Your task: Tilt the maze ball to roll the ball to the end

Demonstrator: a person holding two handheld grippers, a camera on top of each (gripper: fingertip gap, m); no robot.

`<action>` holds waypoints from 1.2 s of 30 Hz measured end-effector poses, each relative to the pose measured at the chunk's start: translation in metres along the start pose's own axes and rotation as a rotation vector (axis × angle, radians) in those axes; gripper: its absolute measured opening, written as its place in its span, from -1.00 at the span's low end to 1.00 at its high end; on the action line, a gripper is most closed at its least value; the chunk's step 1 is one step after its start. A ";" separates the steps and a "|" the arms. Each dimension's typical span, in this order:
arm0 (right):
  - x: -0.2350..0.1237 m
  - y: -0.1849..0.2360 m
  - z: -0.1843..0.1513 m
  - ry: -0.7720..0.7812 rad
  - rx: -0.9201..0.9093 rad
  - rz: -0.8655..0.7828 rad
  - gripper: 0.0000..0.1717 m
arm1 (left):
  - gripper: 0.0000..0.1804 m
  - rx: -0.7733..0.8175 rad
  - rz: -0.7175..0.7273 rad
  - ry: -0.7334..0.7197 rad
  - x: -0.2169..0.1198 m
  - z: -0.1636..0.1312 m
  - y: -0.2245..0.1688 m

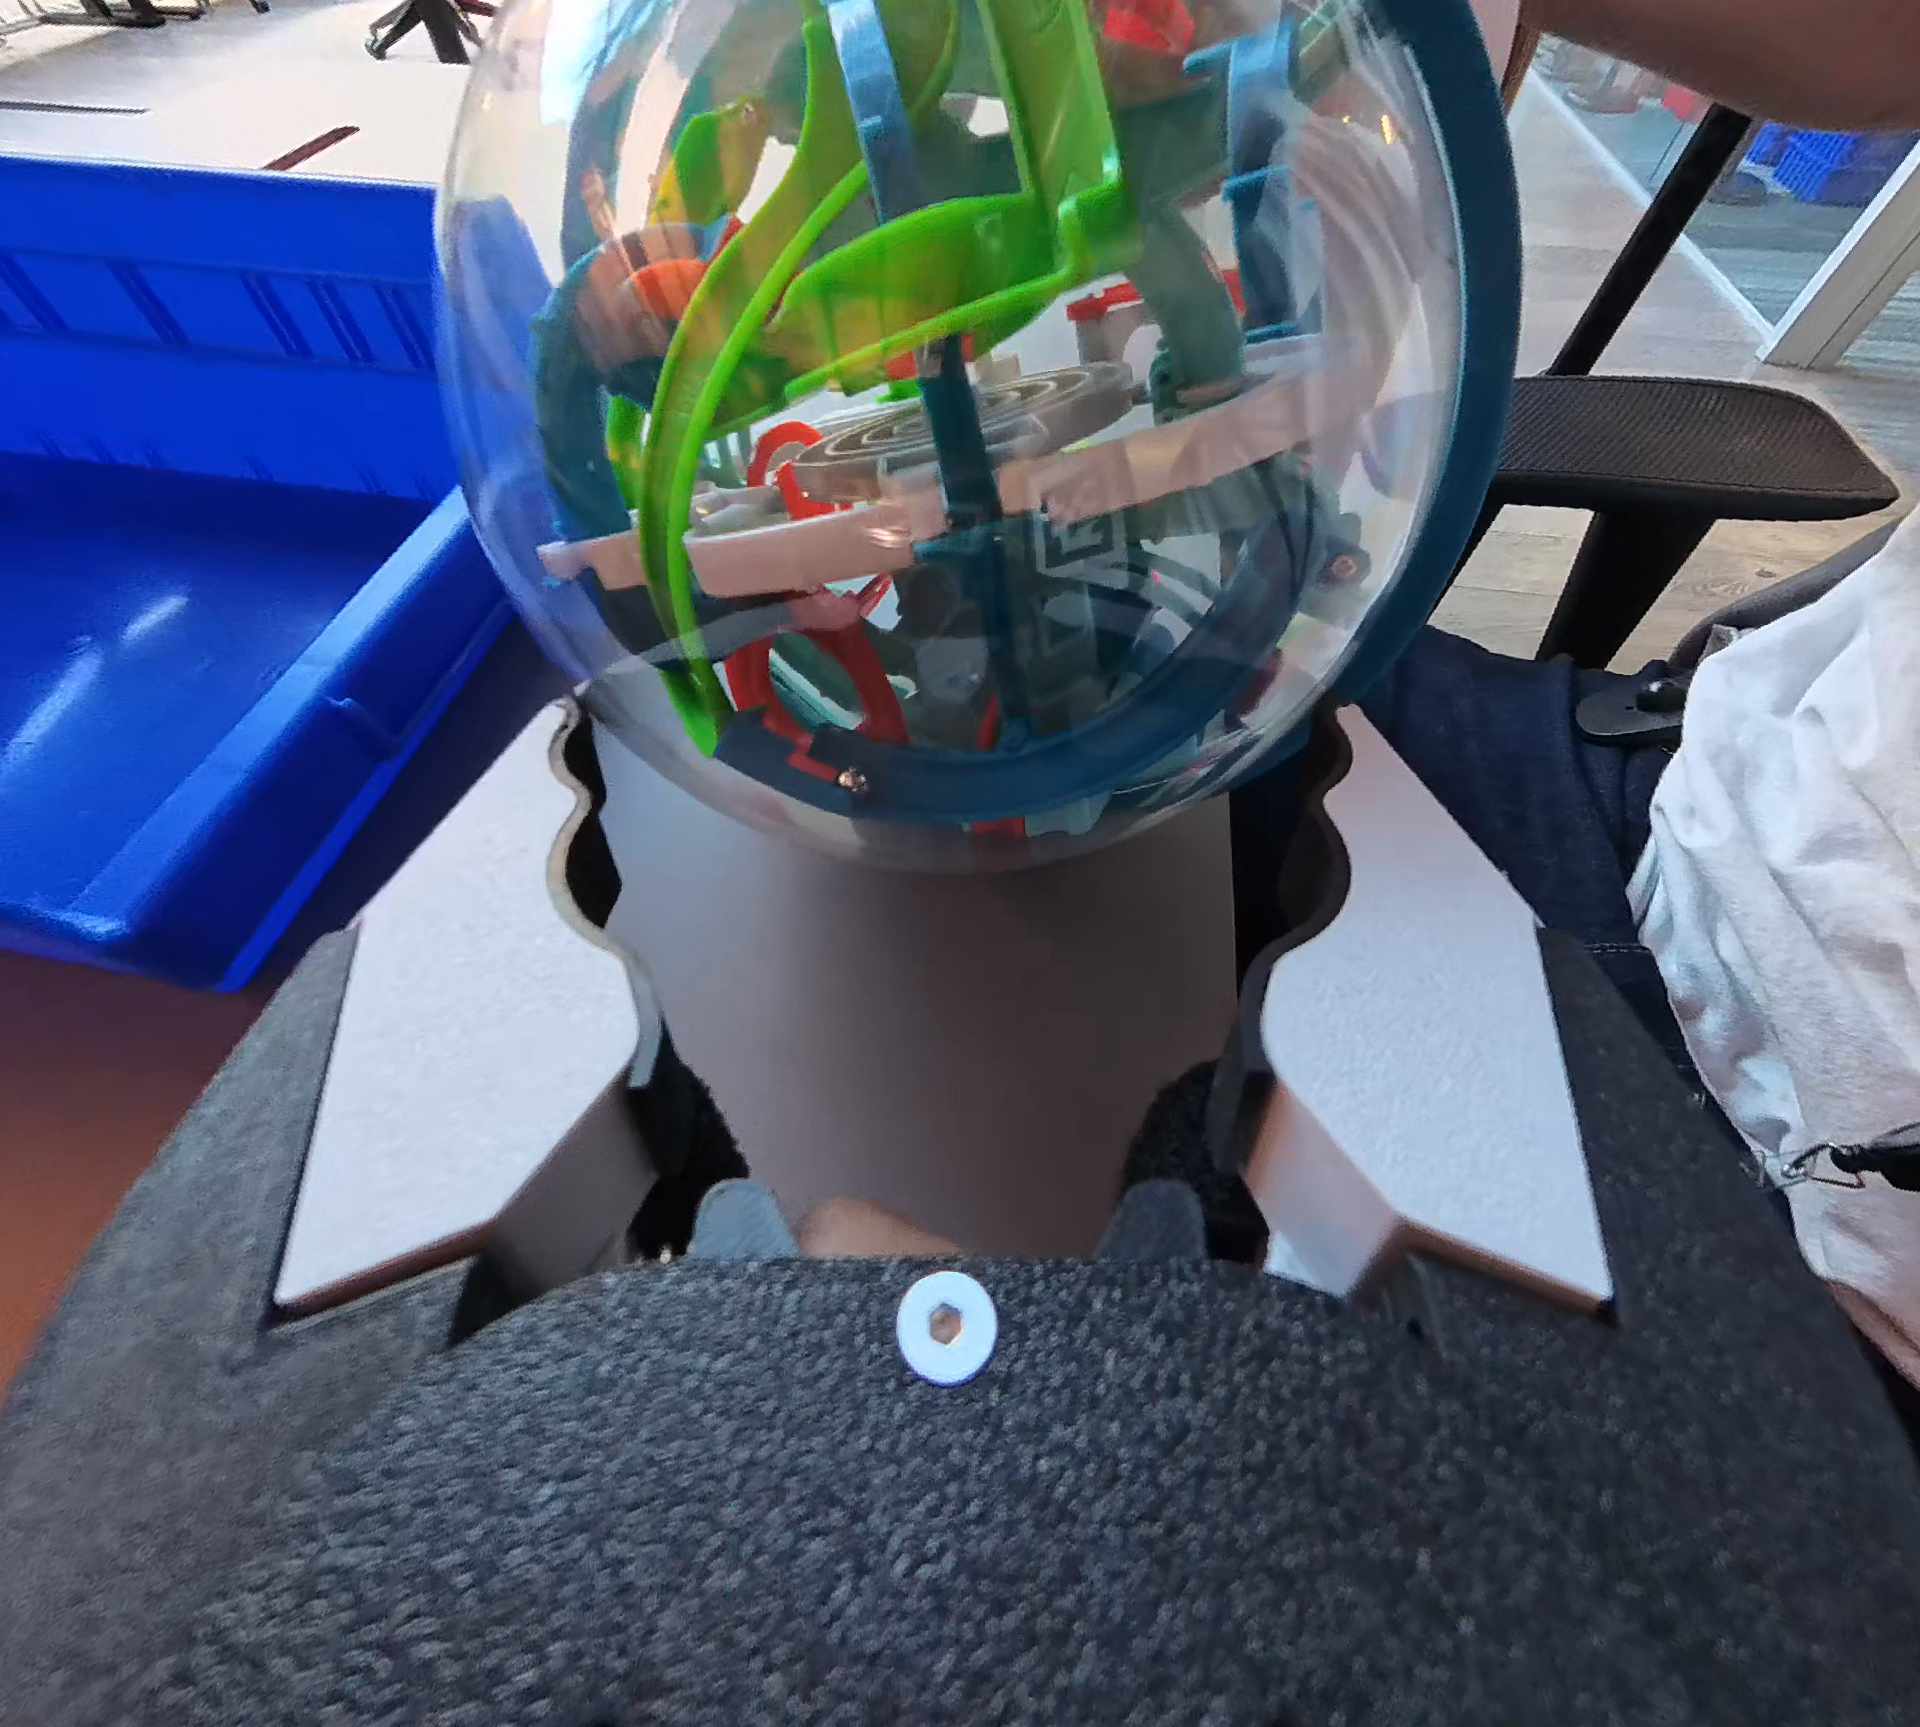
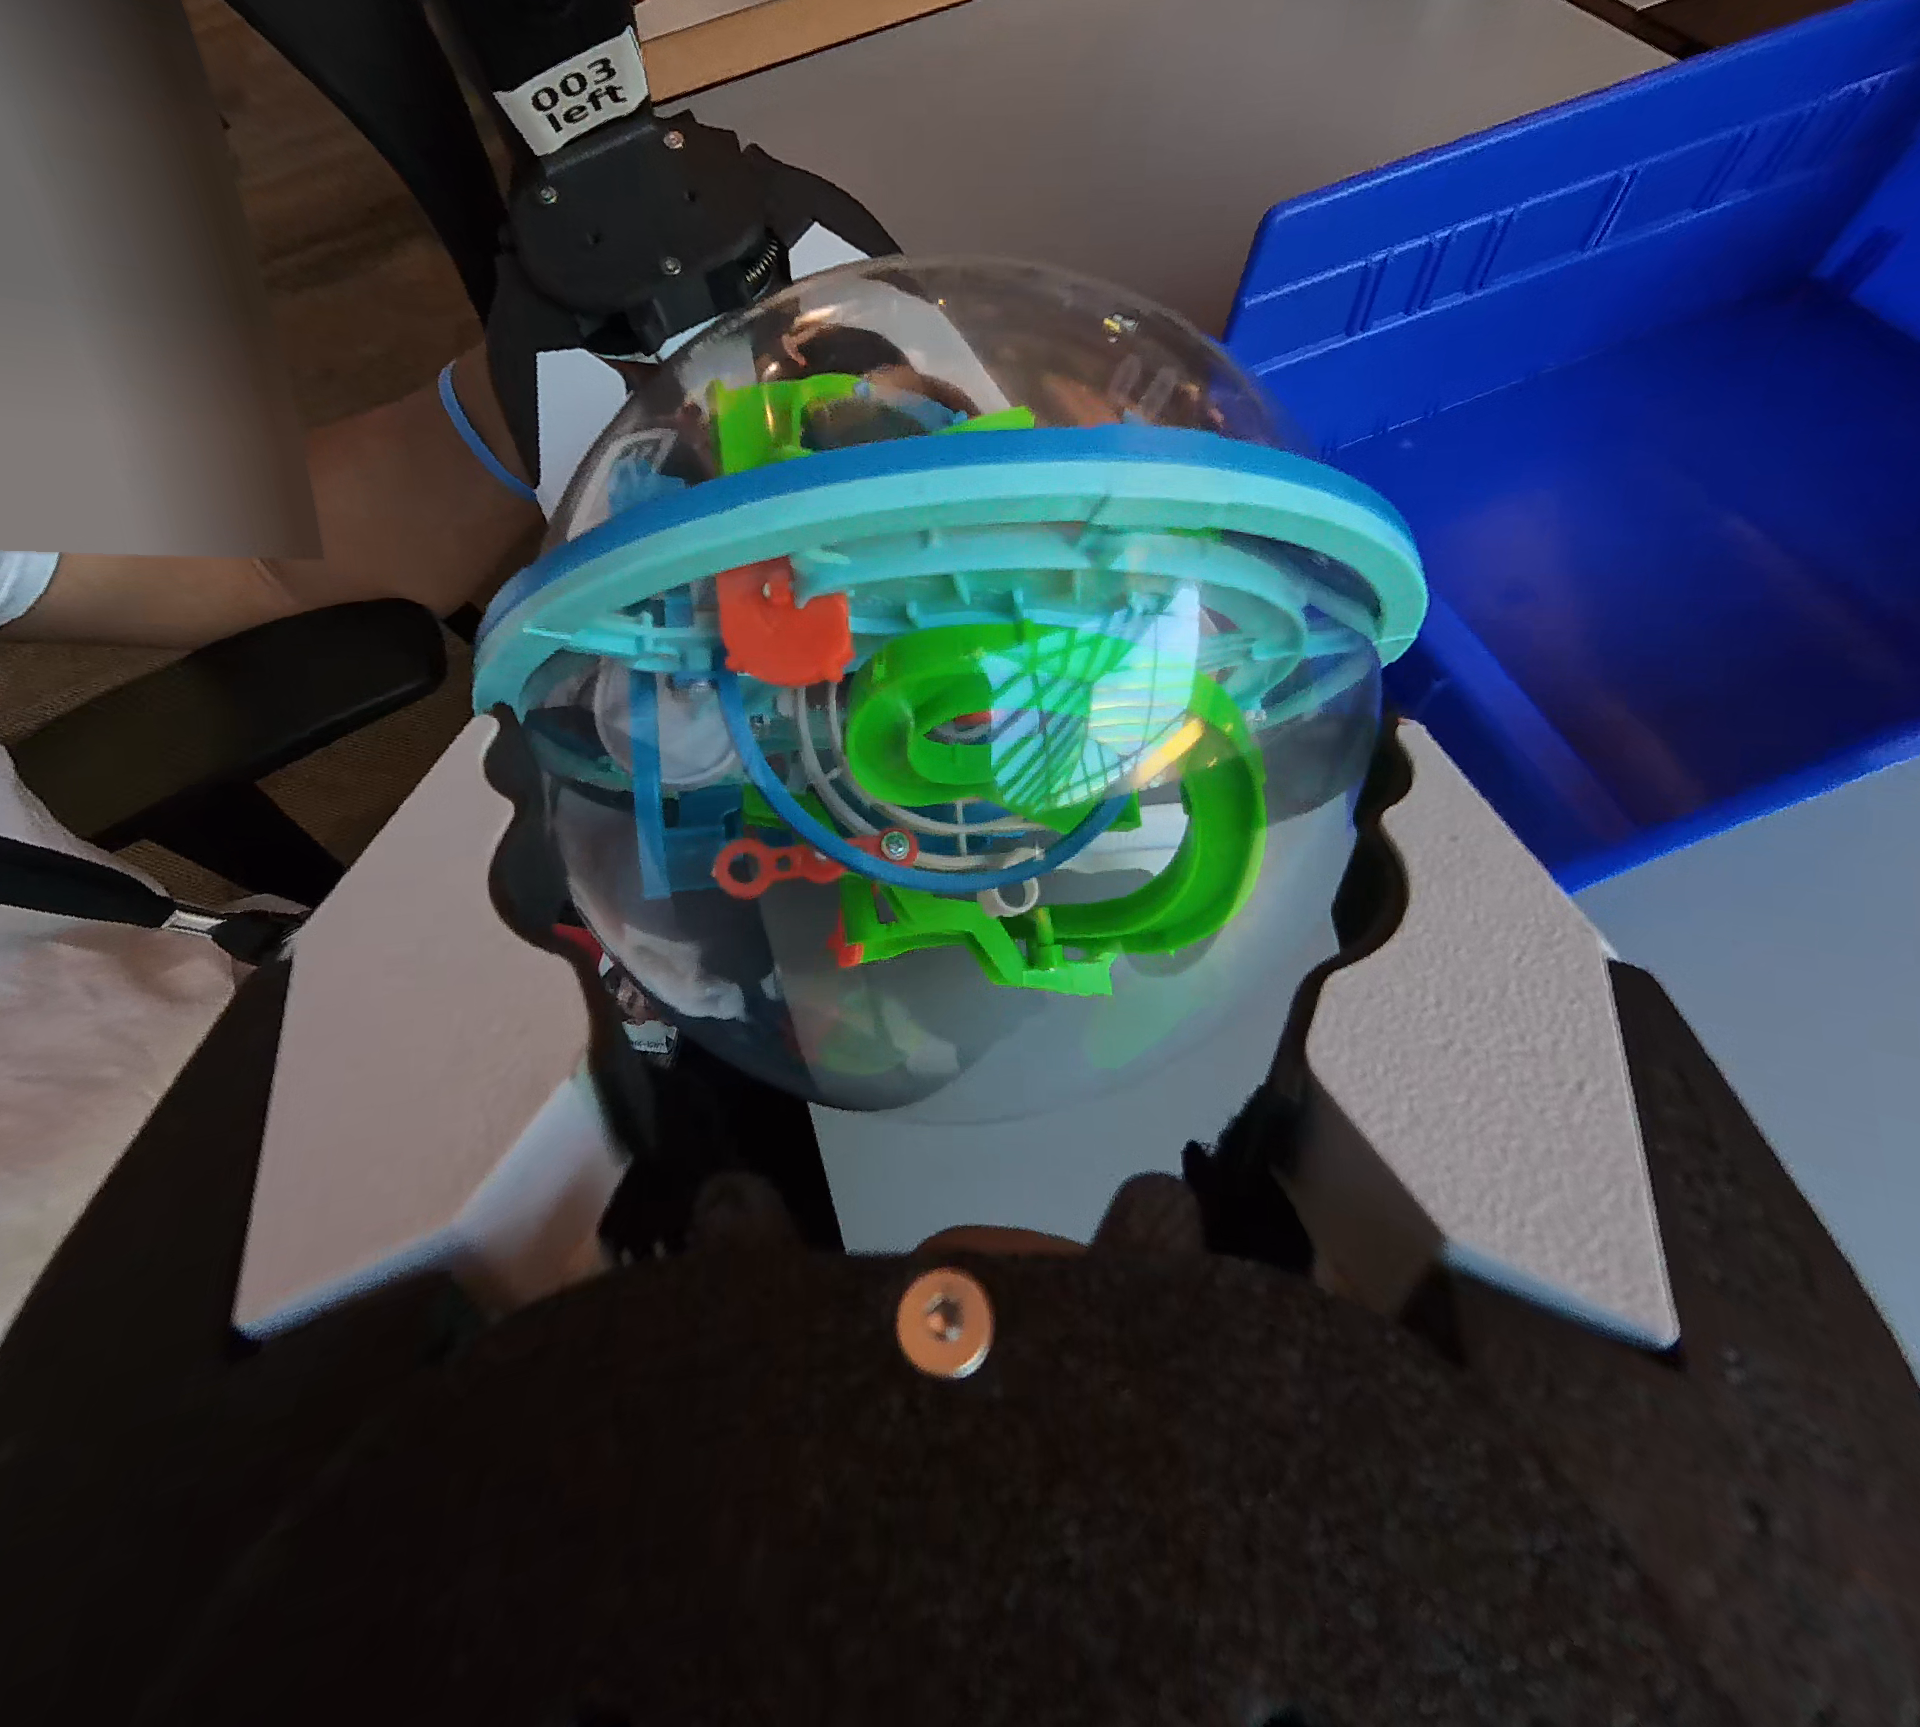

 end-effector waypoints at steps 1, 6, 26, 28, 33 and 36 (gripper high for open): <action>0.000 0.000 0.000 -0.002 0.000 0.000 0.74 | 0.45 0.002 0.001 0.002 0.000 0.000 0.000; 0.001 0.001 0.000 0.001 -0.015 -0.001 0.74 | 0.44 0.012 0.012 0.005 -0.001 0.000 0.000; 0.005 0.003 -0.004 0.004 -0.070 0.004 0.75 | 0.43 0.089 0.076 -0.004 -0.006 -0.001 -0.005; 0.005 0.002 -0.007 -0.005 -0.061 0.005 0.74 | 0.43 0.088 0.074 -0.002 -0.006 0.000 -0.005; 0.005 0.002 -0.009 -0.026 -0.050 0.000 0.74 | 0.43 0.078 0.066 -0.006 -0.006 0.000 -0.004; 0.004 0.000 -0.011 -0.045 -0.032 0.000 0.75 | 0.42 0.045 0.047 -0.018 -0.006 -0.001 -0.002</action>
Point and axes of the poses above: each gripper's, where its closed fingertips meet, x out along the fingers, z out of its top, y = z × x across the jaws, the point moved 9 cm from there along -x, back along the fingers, and after that the axes turned 13 degrees about -x, right-handed, at the moved point
